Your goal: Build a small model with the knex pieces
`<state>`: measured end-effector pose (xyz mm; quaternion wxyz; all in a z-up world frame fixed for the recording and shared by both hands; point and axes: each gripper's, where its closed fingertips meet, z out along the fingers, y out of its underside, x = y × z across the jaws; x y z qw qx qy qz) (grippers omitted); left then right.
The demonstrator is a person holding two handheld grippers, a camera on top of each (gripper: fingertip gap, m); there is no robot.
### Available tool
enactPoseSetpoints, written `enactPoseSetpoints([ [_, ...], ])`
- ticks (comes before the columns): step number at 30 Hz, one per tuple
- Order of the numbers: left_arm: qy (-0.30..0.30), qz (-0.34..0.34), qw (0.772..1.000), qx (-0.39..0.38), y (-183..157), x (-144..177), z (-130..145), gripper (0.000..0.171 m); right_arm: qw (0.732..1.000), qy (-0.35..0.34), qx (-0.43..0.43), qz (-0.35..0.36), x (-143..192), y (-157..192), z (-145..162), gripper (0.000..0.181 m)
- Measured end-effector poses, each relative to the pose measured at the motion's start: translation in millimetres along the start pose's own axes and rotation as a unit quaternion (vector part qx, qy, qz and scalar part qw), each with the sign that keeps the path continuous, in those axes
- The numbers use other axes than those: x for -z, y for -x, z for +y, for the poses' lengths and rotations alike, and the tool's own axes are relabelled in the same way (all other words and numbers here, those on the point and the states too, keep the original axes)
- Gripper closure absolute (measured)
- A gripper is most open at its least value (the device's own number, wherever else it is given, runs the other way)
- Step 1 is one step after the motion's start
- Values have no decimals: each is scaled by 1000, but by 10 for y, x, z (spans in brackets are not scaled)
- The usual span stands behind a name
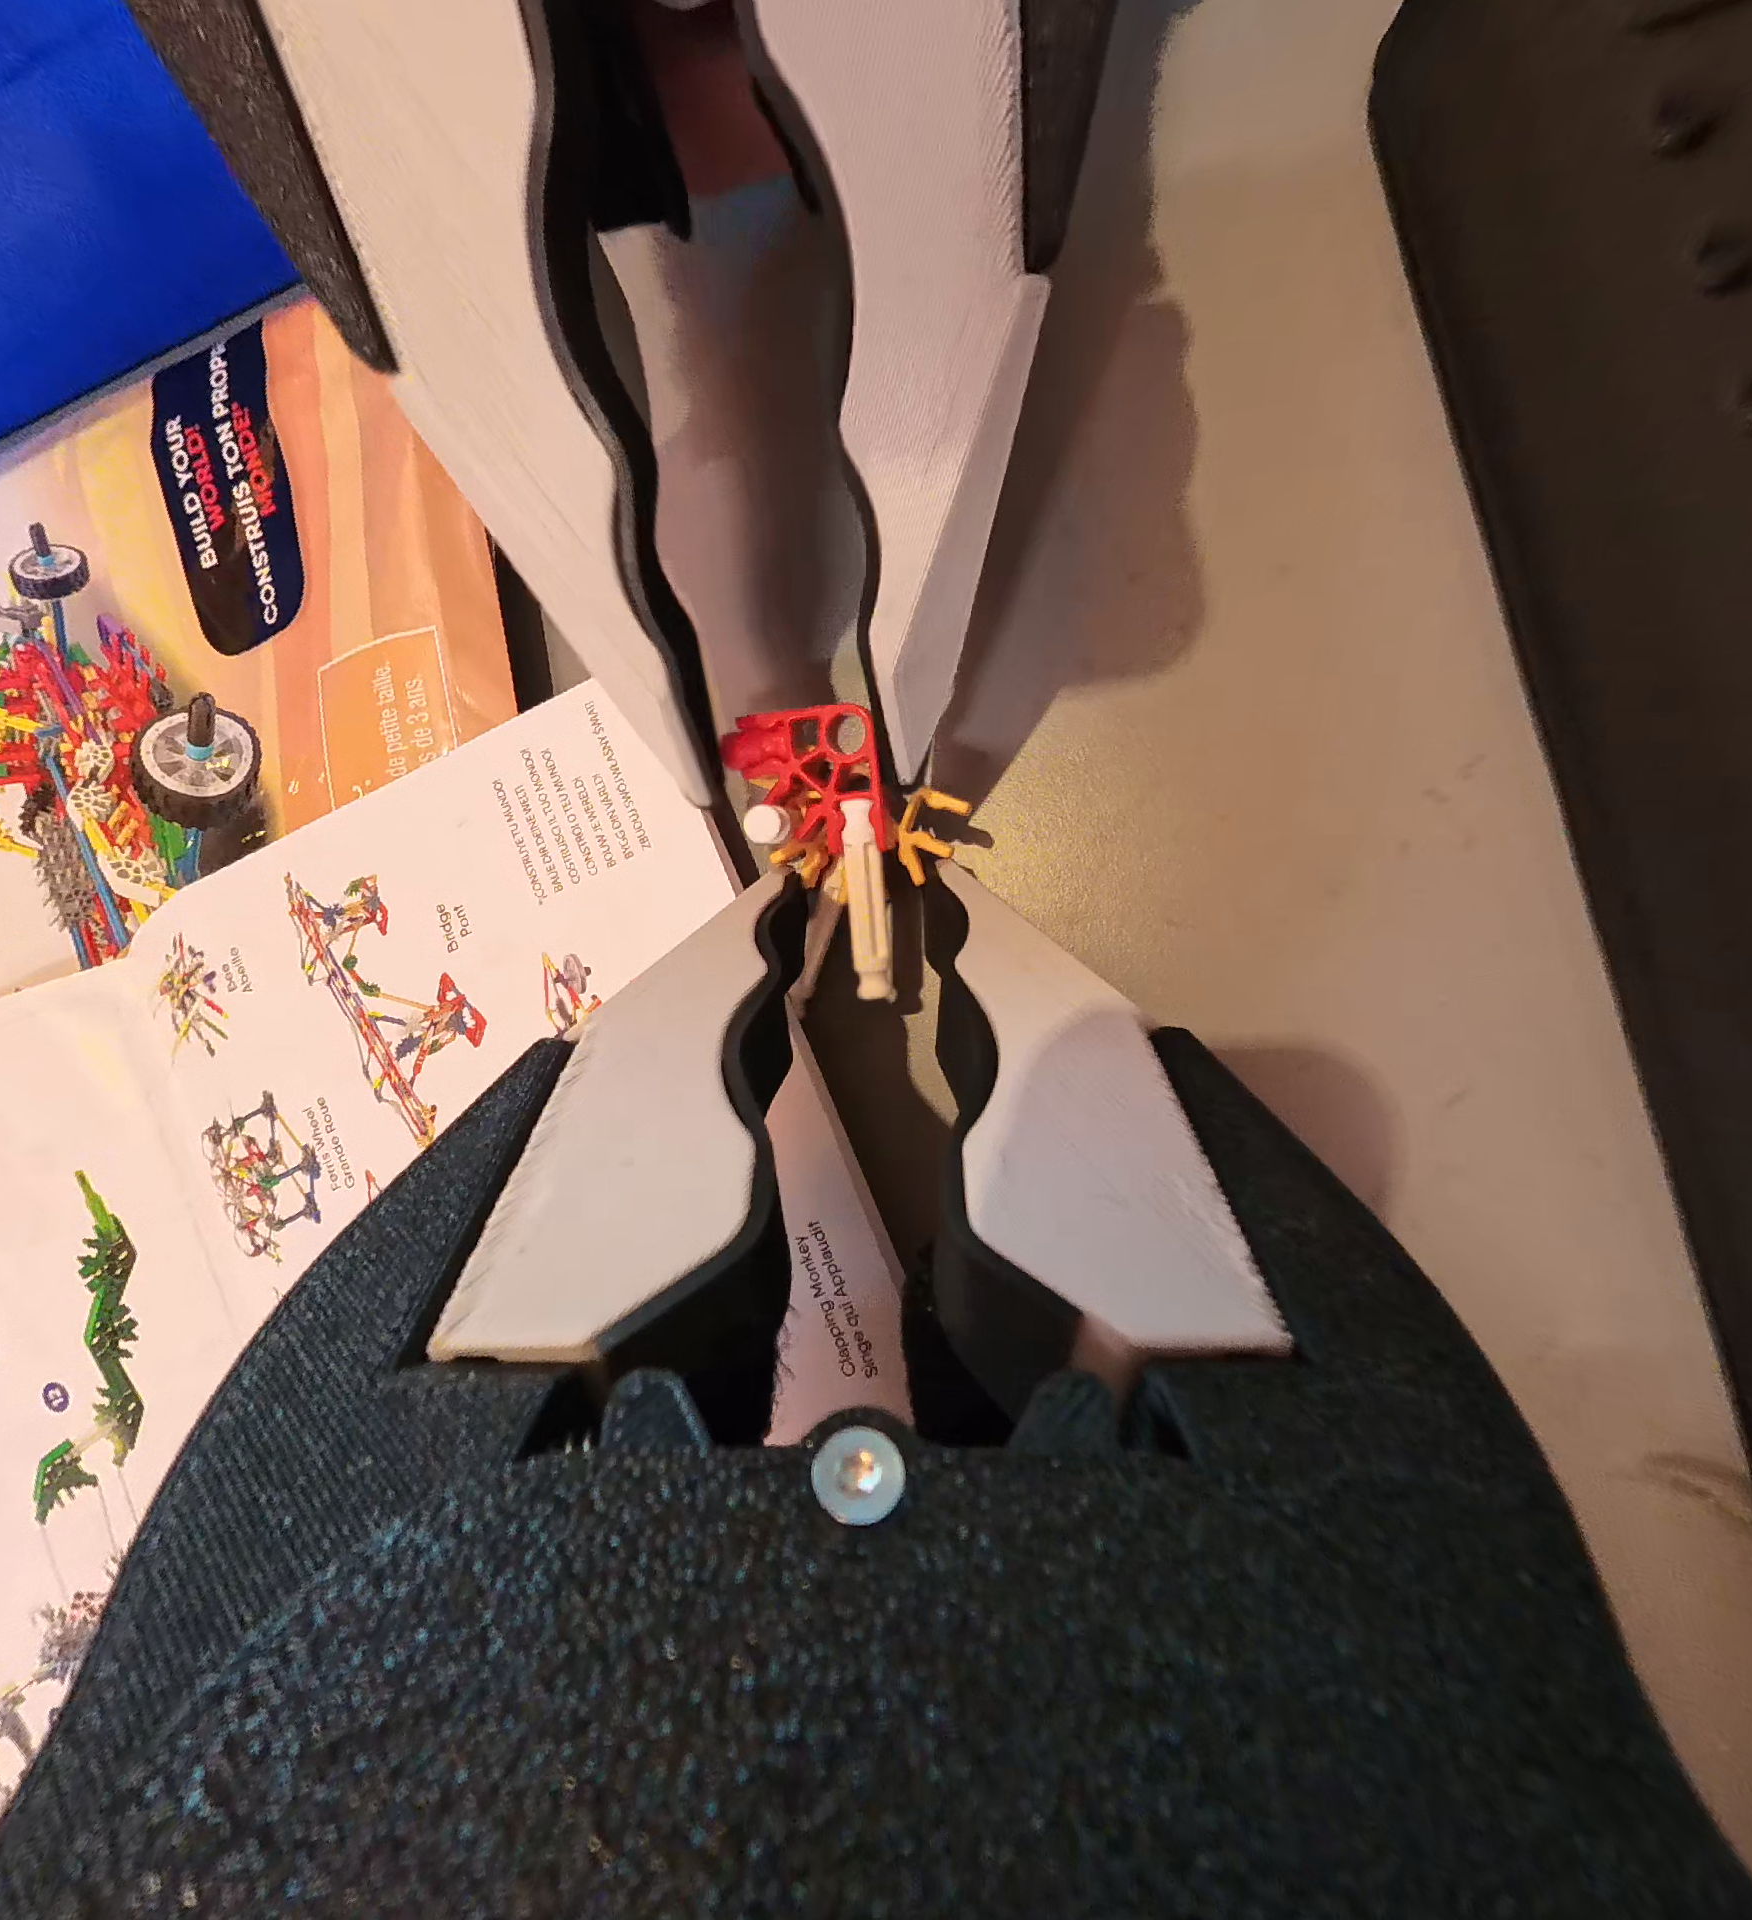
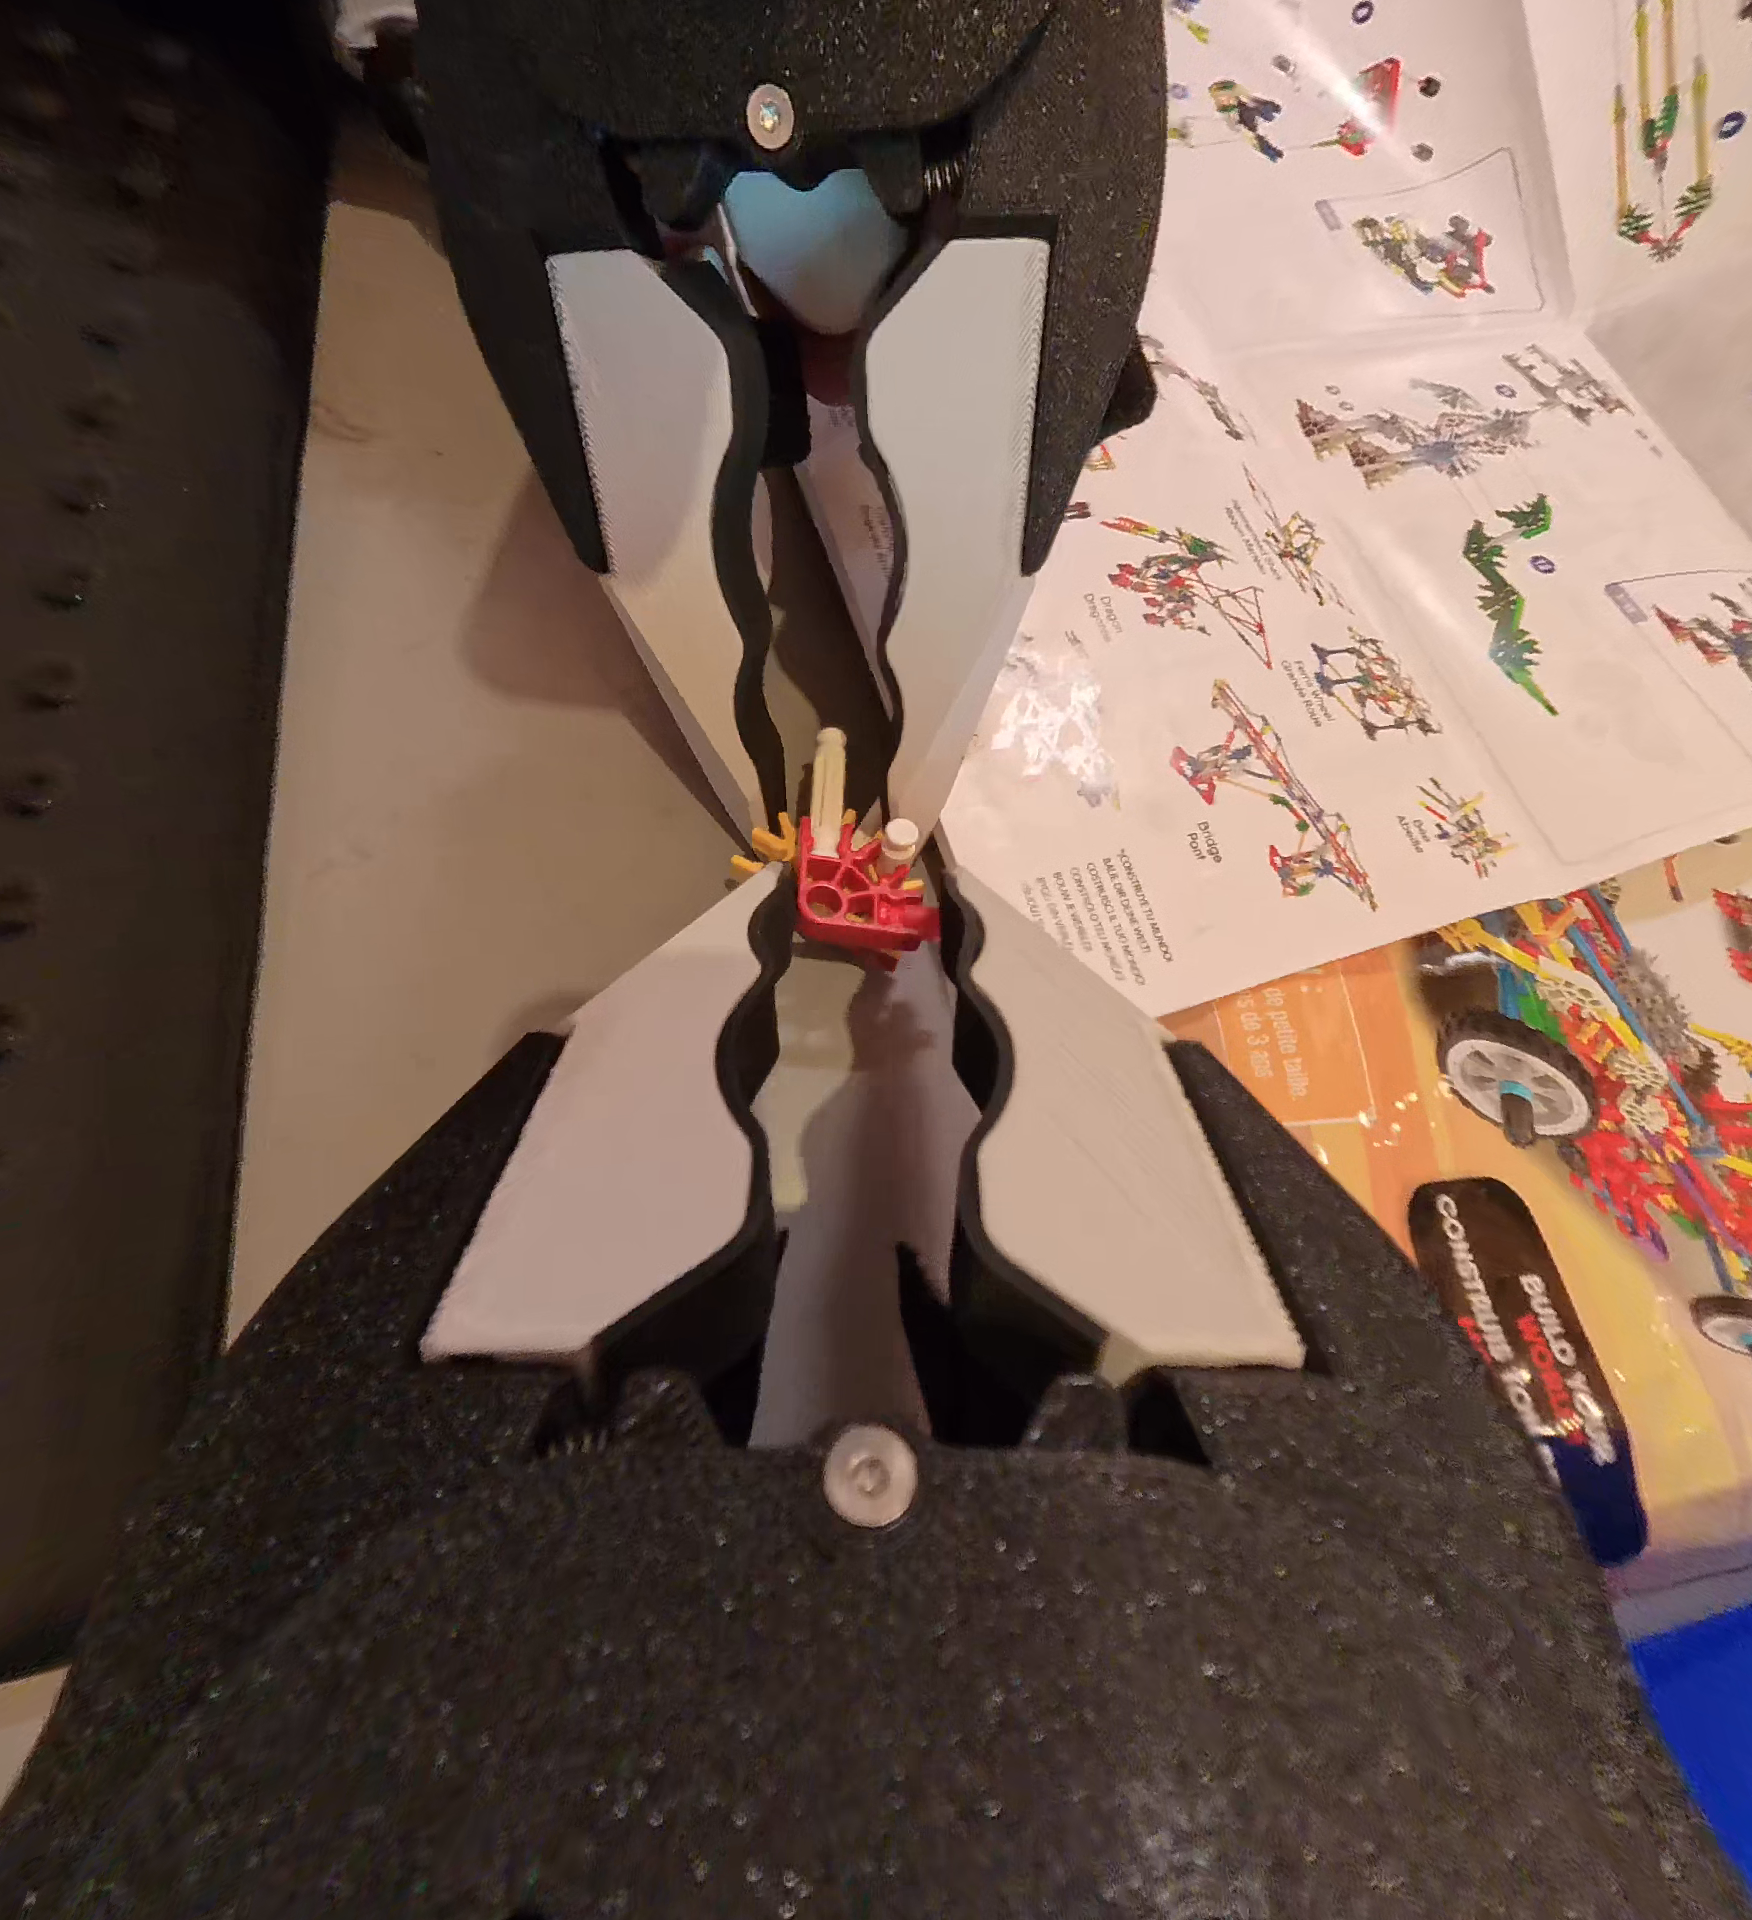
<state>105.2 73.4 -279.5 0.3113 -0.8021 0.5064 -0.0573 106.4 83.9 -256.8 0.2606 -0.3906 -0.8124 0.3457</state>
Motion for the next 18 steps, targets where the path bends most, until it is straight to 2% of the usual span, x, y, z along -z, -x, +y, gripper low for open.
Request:
enactPoseSetpoints([
  [5,-5,7,1000,13,0,0,4,153,1000,-12,-9,27,136,-7,-17,152],
  [8,-7,7,1000,16,-1,0,3,153,999,0,0,33,103,81,11,159],
  [9,-7,7,1000,17,0,1,4,153,999,0,-1,43,96,75,13,162],
  [11,-9,8,1000,19,-2,-1,-2,153,997,0,4,71,101,29,20,181],
  [14,-6,6,1000,20,-1,-4,-7,153,997,-2,2,82,99,40,10,180],
  [16,-5,4,1000,22,-1,-6,-10,153,997,-4,-5,82,119,47,8,168],
  [18,-4,1,1000,26,0,-6,-11,153,996,-6,-6,84,135,81,-21,164],
])
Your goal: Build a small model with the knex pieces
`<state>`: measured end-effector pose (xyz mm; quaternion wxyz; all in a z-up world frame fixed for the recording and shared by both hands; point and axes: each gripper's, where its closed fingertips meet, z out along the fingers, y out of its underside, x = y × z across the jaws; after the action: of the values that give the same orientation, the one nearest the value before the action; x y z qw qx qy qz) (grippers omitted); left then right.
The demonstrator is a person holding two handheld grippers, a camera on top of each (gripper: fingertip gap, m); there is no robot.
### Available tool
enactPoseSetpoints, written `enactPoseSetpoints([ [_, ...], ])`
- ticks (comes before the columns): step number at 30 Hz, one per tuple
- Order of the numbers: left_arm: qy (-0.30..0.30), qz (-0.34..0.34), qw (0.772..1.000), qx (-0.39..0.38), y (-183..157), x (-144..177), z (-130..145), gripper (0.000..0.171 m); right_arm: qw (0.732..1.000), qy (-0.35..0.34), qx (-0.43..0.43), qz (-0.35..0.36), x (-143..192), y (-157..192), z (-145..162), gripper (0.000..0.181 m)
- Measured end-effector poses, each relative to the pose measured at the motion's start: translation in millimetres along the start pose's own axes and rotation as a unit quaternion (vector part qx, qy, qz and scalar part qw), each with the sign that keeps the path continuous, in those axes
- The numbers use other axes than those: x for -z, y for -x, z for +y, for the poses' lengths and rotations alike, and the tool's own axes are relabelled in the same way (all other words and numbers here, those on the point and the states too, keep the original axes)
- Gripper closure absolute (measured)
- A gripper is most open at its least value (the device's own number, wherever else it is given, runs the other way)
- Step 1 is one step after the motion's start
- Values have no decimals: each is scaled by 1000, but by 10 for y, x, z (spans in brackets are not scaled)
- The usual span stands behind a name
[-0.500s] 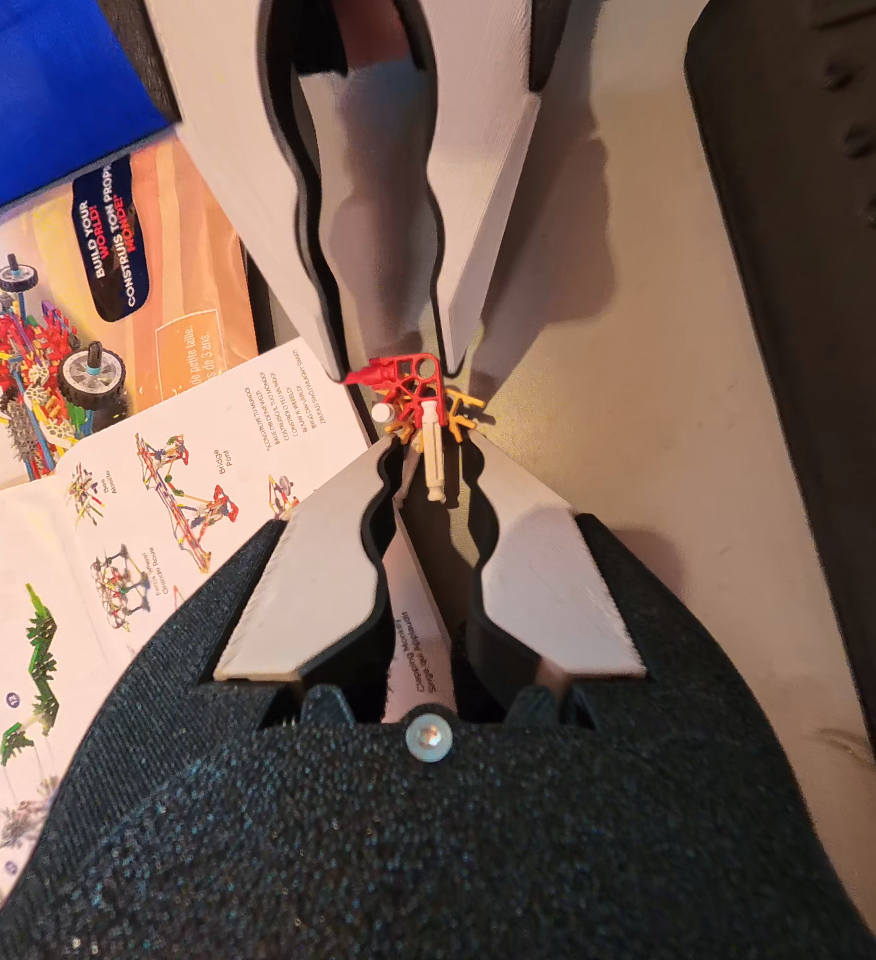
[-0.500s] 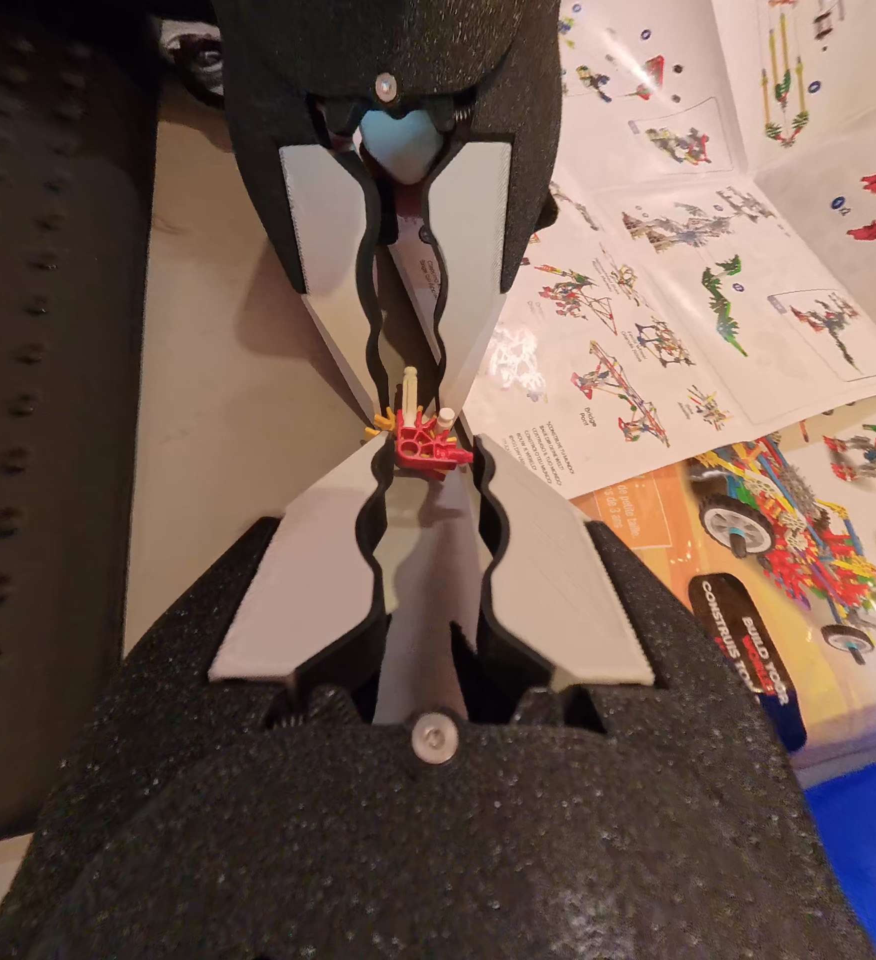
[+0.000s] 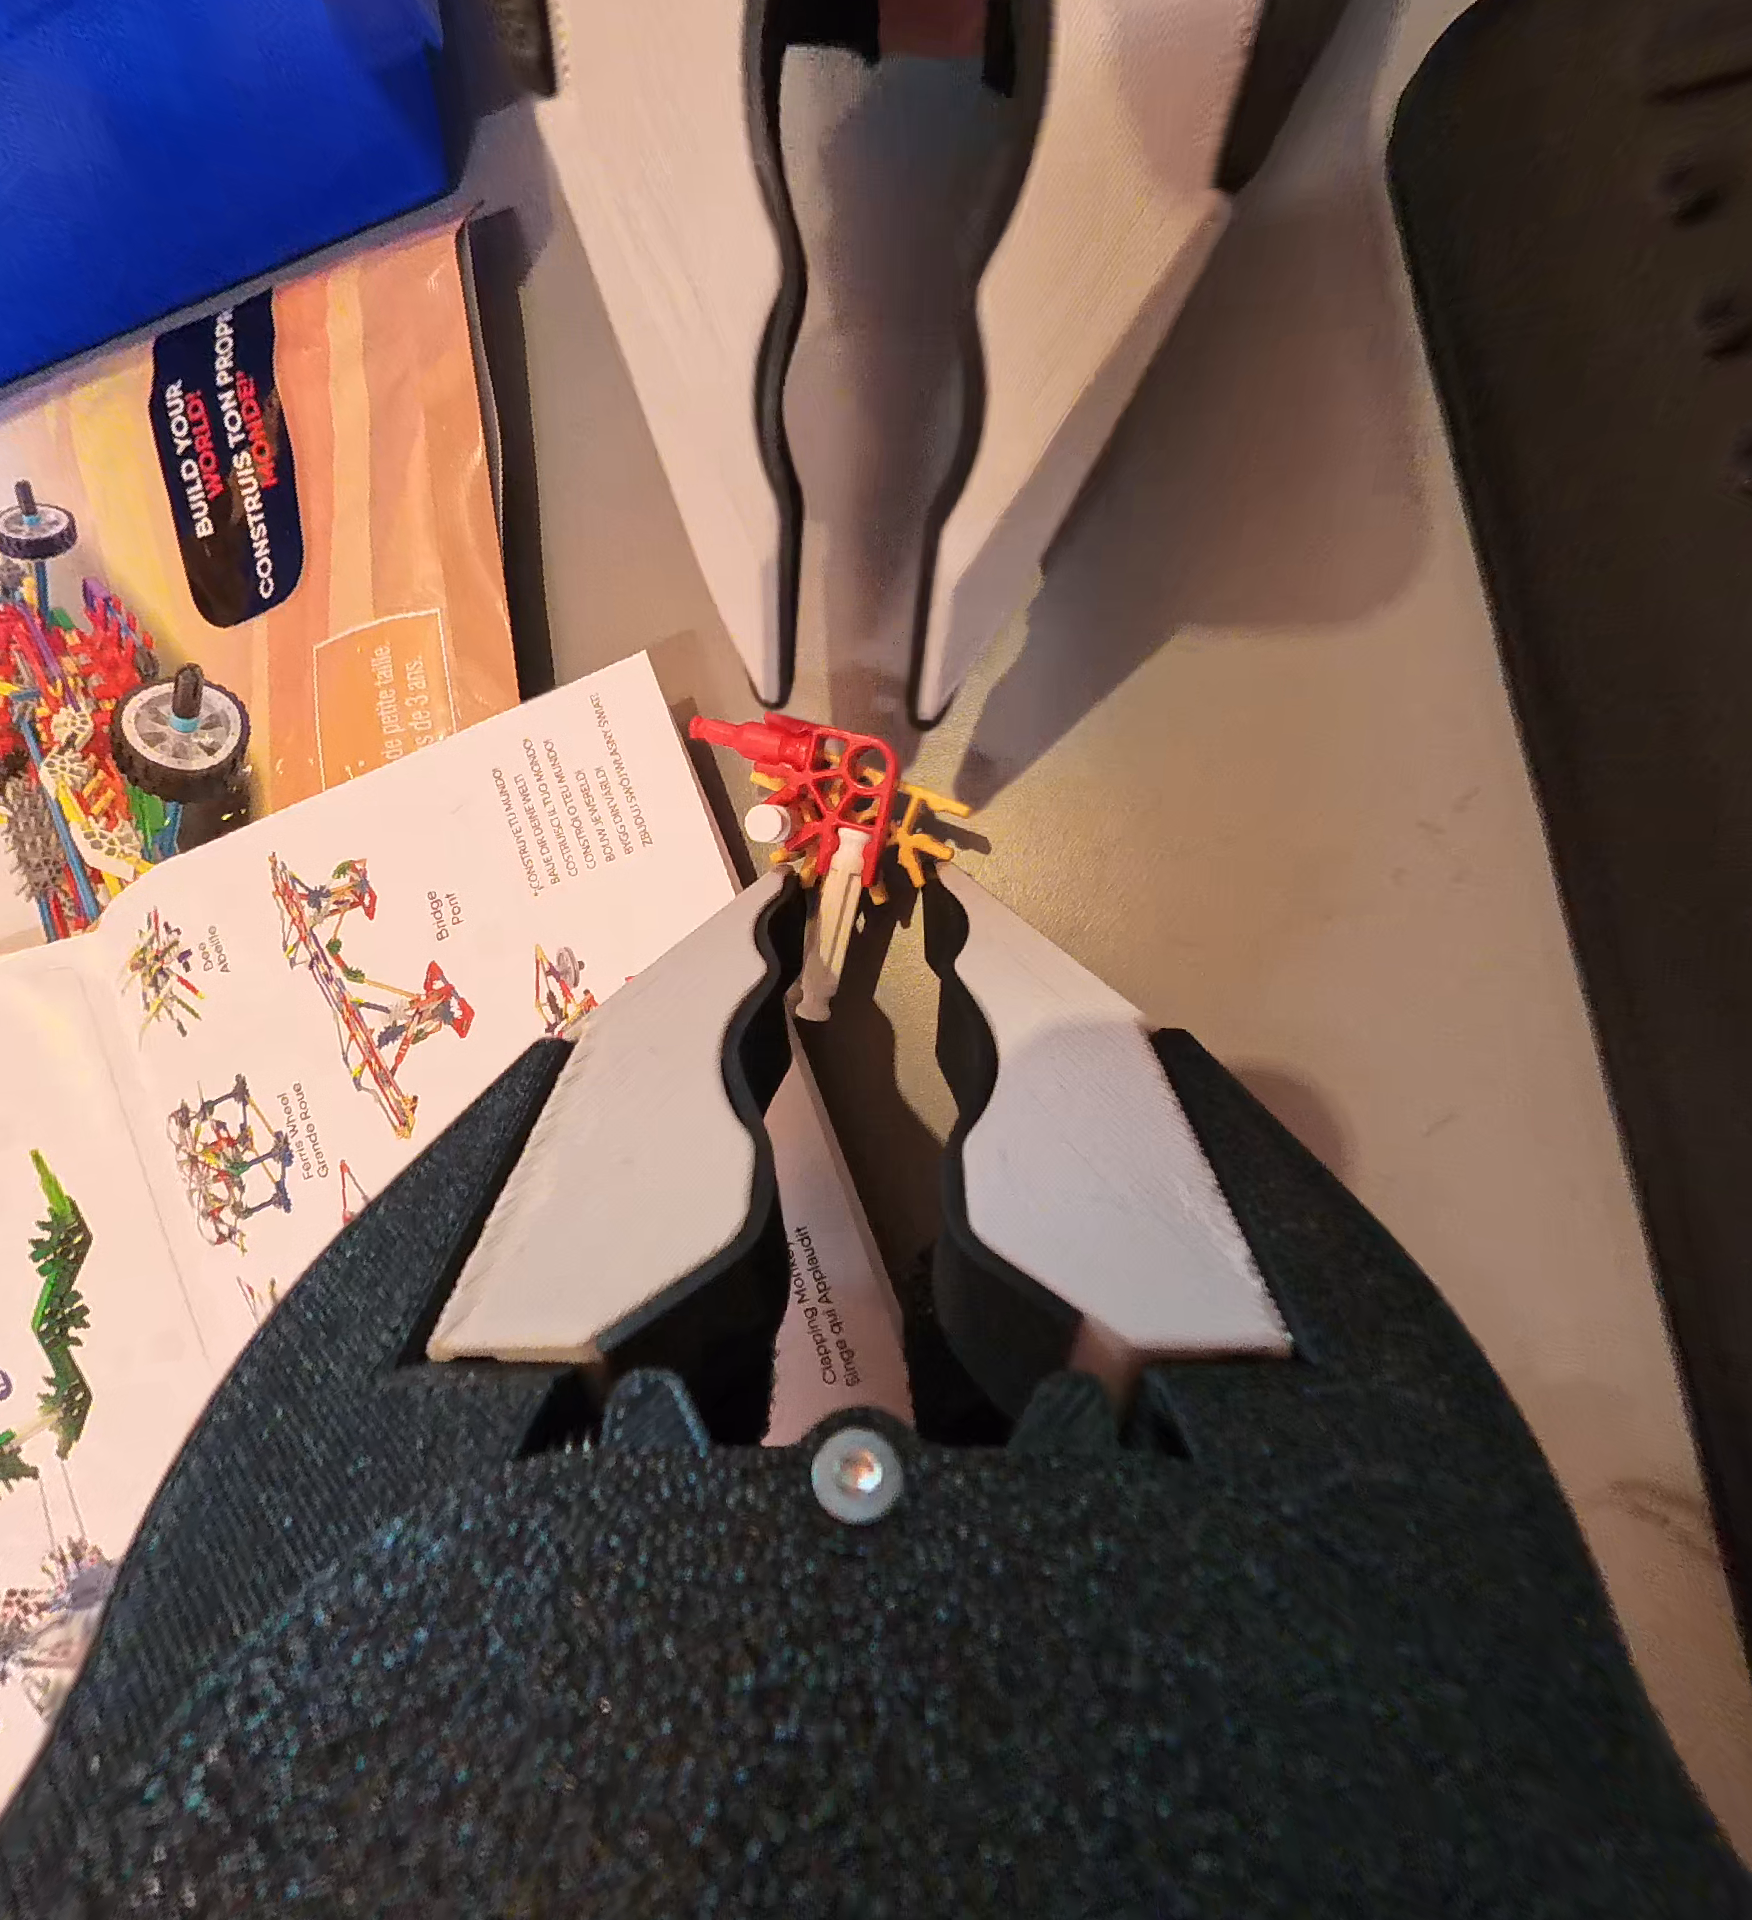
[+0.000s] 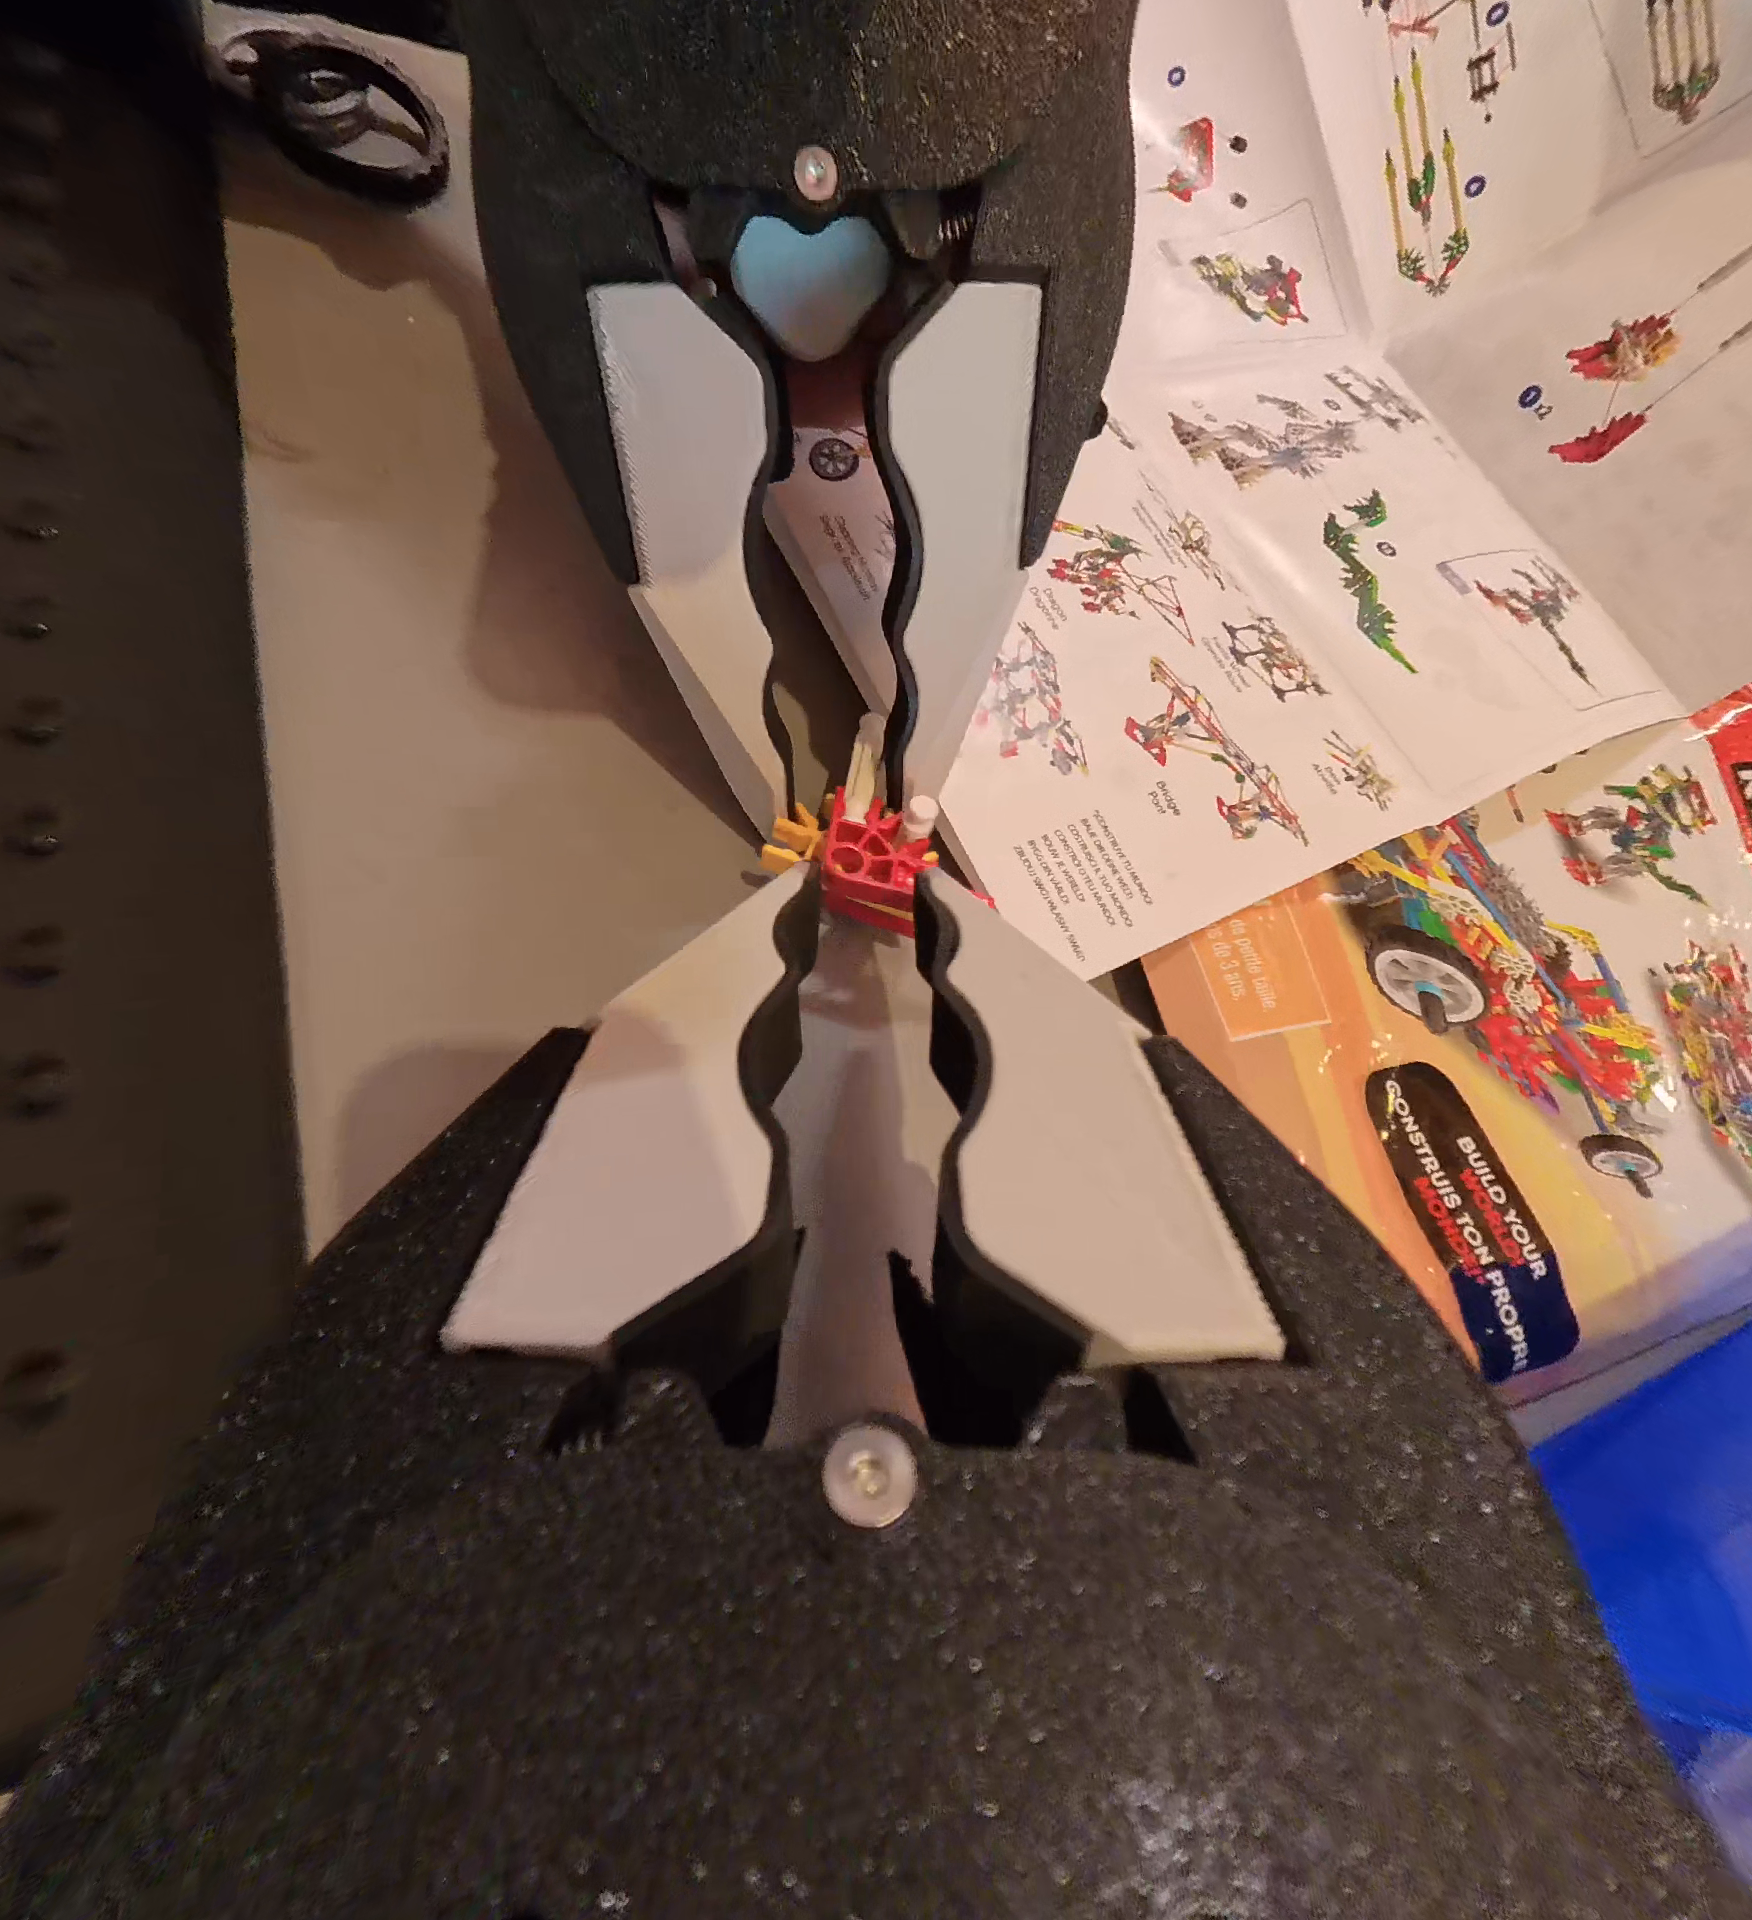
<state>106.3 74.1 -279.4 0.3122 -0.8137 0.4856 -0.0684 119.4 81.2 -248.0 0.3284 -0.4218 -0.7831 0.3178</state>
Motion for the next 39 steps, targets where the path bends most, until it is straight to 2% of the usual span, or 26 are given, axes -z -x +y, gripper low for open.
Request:
enactPoseSetpoints([
  [4,4,-9,1000,19,1,-1,3,153,999,21,1,26,-54,54,23,162],
  [6,5,-15,999,29,1,-2,2,153,999,21,-14,45,-57,14,27,168],
  [15,2,-30,999,40,-2,-16,-8,154,997,24,-38,69,-89,-17,-2,172],
  [19,-8,-31,999,41,-3,-22,-8,154,997,27,-36,59,-132,26,-29,175],
  [20,-14,-30,999,36,-17,-35,-38,154,998,31,-30,50,-194,80,-42,181],
  [22,-16,-26,999,21,-48,-59,-92,155,997,53,-8,63,-266,62,-60,181],
  [24,-14,-18,999,33,-44,-59,-74,153,998,37,-30,49,-262,62,-58,181],
  [26,-15,-27,999,25,-42,-58,-79,153,997,34,-18,65,-219,62,-72,181],
  [29,-13,-31,998,45,-38,-56,-74,153,997,-36,-42,50,-38,105,-266,181],
  [31,-14,-30,997,63,-38,-53,-66,152,995,-49,-62,67,99,46,-244,176],
  [34,-16,-34,996,86,-35,-54,-69,152,991,-21,-79,102,180,14,-112,169],
  [39,-22,-44,994,95,-33,-57,-76,152,986,15,-100,132,42,51,10,164],
])
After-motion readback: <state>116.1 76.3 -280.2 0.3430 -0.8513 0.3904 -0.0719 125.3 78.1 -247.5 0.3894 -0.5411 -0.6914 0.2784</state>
